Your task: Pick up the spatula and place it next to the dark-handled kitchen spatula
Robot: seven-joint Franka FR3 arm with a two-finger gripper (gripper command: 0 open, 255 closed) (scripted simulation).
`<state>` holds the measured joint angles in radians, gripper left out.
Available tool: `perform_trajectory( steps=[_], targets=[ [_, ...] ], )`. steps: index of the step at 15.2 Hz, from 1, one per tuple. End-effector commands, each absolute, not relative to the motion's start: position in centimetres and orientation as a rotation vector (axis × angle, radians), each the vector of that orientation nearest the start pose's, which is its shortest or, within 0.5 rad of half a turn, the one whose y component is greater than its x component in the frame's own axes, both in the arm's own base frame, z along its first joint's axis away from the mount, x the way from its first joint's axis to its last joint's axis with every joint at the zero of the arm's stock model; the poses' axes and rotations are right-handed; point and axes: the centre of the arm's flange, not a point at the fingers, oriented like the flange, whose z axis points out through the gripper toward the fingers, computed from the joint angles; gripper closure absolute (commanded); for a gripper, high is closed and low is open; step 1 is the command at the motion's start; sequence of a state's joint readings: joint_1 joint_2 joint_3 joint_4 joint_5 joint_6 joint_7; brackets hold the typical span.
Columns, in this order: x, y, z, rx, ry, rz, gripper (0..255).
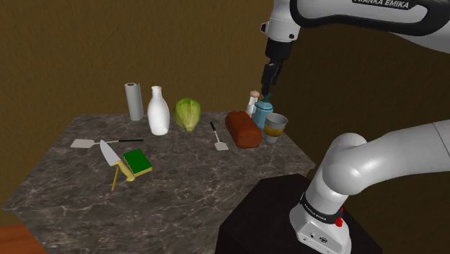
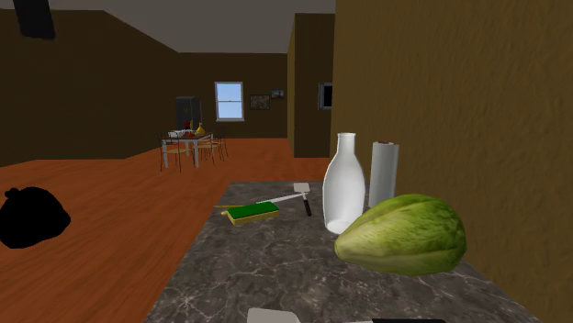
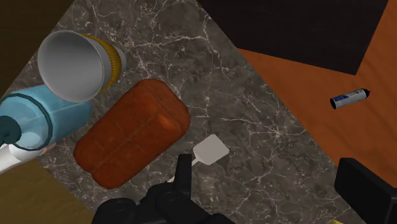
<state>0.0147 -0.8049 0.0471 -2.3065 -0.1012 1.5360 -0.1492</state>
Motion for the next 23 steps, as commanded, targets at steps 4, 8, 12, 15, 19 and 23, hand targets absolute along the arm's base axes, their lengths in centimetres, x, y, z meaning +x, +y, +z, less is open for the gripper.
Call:
perform_trajectory(
  steps=[4, 8, 12, 15, 19, 23],
  targets=[
    [32.4, 1.1, 58.7, -3.262, -0.194, -0.05, 0],
    [35.9, 0.7, 54.8, -3.254, -0.034, -0.057, 0],
    [39.4, -0.1, 50.8, -3.238, 0.124, -0.065, 0],
    [41.9, -0.8, 47.9, -3.221, 0.241, -0.07, 0],
    [45.3, -2.0, 44.0, -3.192, 0.396, -0.077, 0],
    [48.6, -3.5, 40.1, -3.154, 0.548, -0.083, 0]
  ],
)
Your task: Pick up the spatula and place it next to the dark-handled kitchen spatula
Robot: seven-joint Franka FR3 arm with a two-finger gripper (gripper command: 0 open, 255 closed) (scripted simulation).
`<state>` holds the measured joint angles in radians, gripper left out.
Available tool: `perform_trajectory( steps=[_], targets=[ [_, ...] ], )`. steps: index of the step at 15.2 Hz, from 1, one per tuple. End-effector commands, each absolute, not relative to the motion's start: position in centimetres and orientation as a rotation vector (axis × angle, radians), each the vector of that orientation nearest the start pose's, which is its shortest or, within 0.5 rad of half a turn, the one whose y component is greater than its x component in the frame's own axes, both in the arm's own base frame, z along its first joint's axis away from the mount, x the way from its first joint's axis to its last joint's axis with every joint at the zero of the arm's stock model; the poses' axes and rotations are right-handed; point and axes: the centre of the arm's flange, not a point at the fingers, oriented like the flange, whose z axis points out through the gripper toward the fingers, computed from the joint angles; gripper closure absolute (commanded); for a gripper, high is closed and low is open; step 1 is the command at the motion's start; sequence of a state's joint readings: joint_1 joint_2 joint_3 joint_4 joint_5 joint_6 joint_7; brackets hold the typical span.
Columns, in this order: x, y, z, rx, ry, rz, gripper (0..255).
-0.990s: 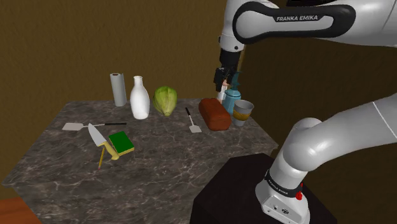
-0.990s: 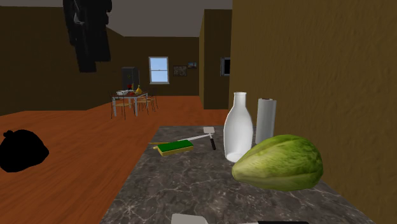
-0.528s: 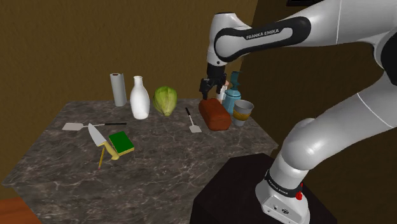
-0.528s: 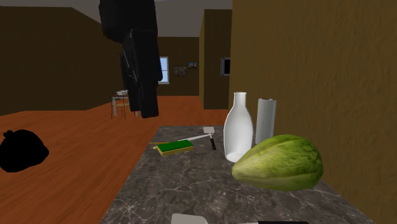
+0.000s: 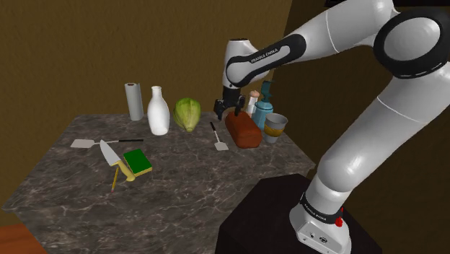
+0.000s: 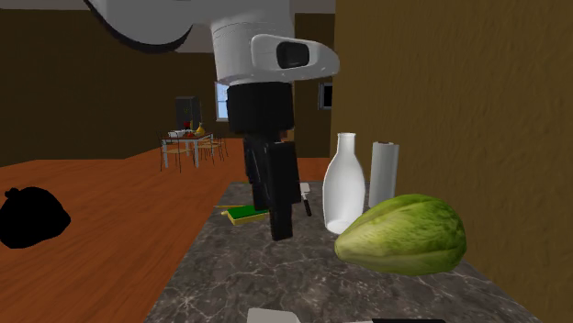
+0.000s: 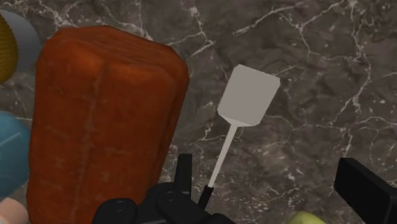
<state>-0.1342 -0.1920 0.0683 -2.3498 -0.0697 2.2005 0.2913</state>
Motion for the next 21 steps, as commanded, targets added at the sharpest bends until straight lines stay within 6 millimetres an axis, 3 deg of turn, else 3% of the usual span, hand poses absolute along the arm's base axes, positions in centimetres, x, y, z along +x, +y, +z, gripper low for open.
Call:
perform_trajectory(
  steps=[1, 11, 19, 21],
  targets=[
    [49.4, -3.9, 39.1, -3.144, 0.586, -0.085, 0],
    [56.9, -8.8, 29.4, -3.015, 0.952, -0.1, 0],
    [57.4, -9.1, 25.0, -3.008, 0.967, -0.1, 0],
    [57.4, -9.1, 25.0, -3.008, 0.967, -0.1, 0]
  ],
)
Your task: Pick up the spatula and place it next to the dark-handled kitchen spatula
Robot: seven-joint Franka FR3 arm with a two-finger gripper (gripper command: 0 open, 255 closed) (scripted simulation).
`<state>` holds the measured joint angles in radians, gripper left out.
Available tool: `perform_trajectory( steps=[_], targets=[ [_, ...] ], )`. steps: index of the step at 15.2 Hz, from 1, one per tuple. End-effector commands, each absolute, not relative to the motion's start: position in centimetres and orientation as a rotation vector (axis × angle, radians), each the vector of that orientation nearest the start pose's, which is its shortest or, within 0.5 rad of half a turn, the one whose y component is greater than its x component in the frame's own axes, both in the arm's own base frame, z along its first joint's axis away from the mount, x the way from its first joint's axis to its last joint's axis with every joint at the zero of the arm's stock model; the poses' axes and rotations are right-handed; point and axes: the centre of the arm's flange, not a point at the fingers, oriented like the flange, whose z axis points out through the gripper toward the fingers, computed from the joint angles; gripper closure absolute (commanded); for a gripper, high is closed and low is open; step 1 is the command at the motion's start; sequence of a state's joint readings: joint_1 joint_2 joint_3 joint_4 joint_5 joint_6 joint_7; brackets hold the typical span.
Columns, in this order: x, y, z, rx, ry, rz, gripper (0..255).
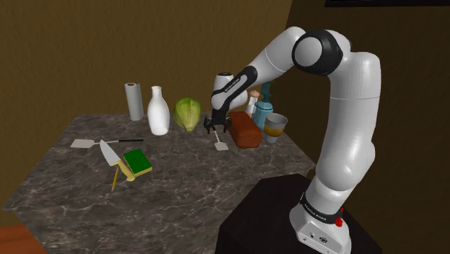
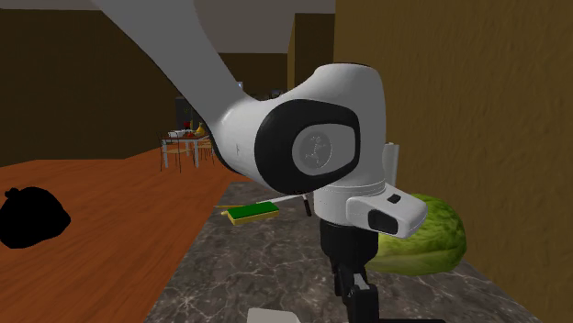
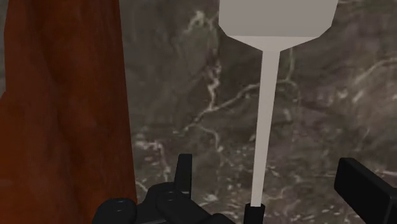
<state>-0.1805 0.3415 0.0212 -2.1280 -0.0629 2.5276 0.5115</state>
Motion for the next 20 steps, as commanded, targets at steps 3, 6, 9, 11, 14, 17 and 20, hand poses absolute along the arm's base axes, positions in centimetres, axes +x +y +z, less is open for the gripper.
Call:
perform_trajectory(
  steps=[3, 6, 9, 11, 14, 17, 20],
  targets=[
    [57.4, -9.1, 25.0, -3.008, 0.967, -0.1, 0],
    [57.4, -9.1, 25.0, -3.008, 0.967, -0.1, 0],
    [57.4, -9.1, 25.0, -3.008, 0.967, -0.1, 255],
    [57.4, -9.1, 25.0, -3.008, 0.967, -0.1, 255],
    [57.4, -9.1, 25.0, -3.008, 0.967, -0.1, 255],
    [57.4, -9.1, 25.6, -3.008, 0.967, -0.1, 255],
    [57.4, -9.1, 27.2, -3.008, 0.967, -0.1, 255]
  ],
)
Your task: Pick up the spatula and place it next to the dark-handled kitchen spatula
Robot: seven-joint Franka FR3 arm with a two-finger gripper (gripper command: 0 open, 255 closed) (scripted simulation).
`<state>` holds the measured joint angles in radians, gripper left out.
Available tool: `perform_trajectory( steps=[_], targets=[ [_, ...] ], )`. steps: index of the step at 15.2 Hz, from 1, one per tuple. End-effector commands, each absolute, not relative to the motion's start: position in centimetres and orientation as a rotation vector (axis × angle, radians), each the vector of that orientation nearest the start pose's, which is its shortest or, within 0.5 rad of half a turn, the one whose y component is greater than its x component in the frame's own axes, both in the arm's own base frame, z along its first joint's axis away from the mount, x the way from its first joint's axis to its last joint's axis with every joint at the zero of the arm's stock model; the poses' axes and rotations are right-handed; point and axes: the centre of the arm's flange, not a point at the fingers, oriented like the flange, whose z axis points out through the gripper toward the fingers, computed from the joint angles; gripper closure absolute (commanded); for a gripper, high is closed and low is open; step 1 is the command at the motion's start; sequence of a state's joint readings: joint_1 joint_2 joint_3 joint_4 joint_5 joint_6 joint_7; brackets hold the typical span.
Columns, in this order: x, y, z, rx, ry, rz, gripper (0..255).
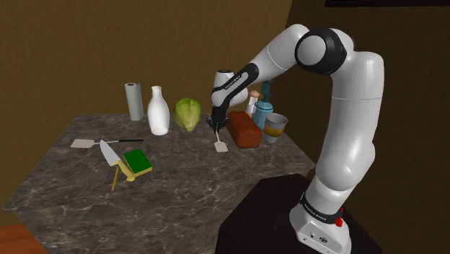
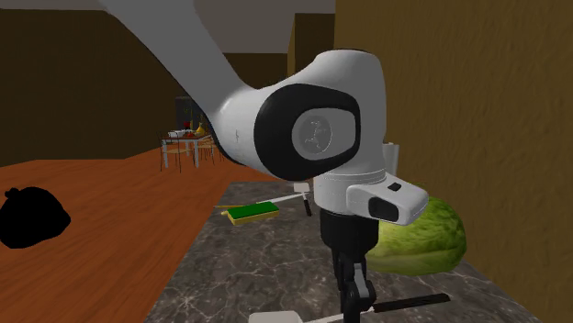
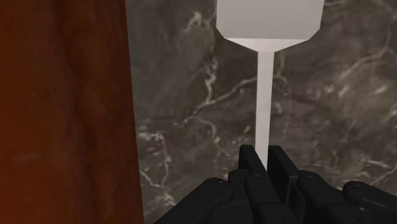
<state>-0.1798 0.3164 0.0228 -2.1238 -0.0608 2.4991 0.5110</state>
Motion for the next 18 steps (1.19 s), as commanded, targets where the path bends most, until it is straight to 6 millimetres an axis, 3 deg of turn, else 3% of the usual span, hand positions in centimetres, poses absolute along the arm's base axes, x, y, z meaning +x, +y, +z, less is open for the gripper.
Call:
perform_trajectory(
  steps=[1, 12, 18],
  targets=[
    [57.4, -9.1, 27.7, -3.008, 0.967, -0.1, 255],
    [57.4, -9.1, 33.4, -3.008, 0.967, -0.1, 255],
    [60.7, -1.9, 33.5, -3.008, 0.967, -0.1, 255]
  ],
)
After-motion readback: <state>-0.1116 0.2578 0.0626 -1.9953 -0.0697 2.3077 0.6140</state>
